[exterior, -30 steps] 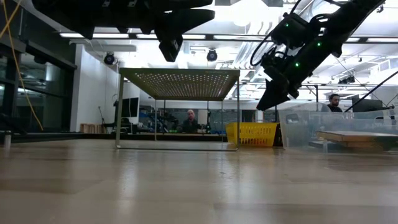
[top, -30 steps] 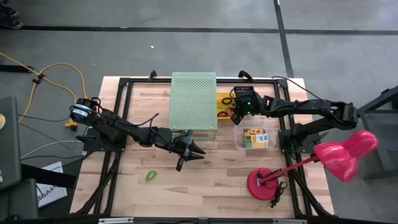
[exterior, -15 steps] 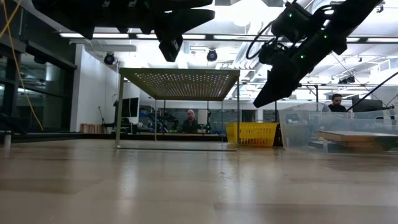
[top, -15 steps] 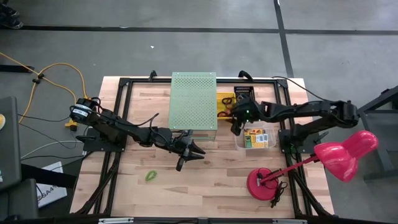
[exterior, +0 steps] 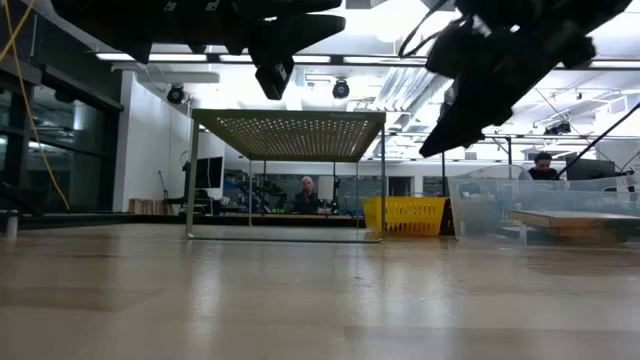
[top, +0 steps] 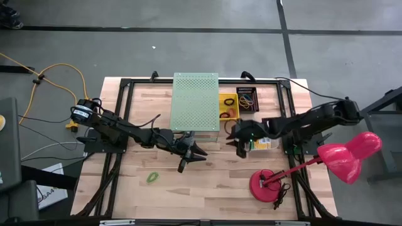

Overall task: Pick & Place Office Desk Supplies
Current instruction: Put the green spring keychain into the yellow bin

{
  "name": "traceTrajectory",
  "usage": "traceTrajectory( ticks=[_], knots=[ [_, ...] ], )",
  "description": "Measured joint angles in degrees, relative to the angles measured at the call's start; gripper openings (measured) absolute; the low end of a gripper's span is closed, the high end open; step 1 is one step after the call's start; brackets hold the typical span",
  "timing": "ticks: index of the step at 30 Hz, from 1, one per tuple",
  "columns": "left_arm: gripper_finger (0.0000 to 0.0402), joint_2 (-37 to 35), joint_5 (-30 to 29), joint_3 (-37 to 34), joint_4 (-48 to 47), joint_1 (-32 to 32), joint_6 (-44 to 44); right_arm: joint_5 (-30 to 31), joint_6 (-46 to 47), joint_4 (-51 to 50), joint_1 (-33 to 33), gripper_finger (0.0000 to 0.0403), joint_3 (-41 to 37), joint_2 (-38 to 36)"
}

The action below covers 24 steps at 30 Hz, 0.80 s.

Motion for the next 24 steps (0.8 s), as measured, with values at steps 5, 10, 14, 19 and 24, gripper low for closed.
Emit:
traceTrajectory(
  ticks=[5,10,14,19,24],
  knots=[
    [0.0095,0.00,0.01,0.00,-0.02,0.00,-0.26,0.01,1.65,1.65,6.35,0.0100,0.00,0.00],
    [0.0095,0.00,0.25,0.00,-1.46,-0.84,0.25,3.20,1.68,5.46,11.83,0.0100,-0.02,0.00],
    [0.0095,-0.46,1.78,0.00,-6.24,-3.03,2.09,5.79,1.59,7.83,14.32,0.0100,-0.01,0.00],
    [0.0095,-0.81,1.25,0.00,-17.04,-7.82,-2.46,6.03,1.66,8.53,15.62,0.0100,0.00,0.00],
    [0.0095,-0.81,-4.90,0.00,-25.83,-13.80,-8.67,6.03,1.63,8.53,15.67,0.0100,-0.01,0.00]
  ],
)
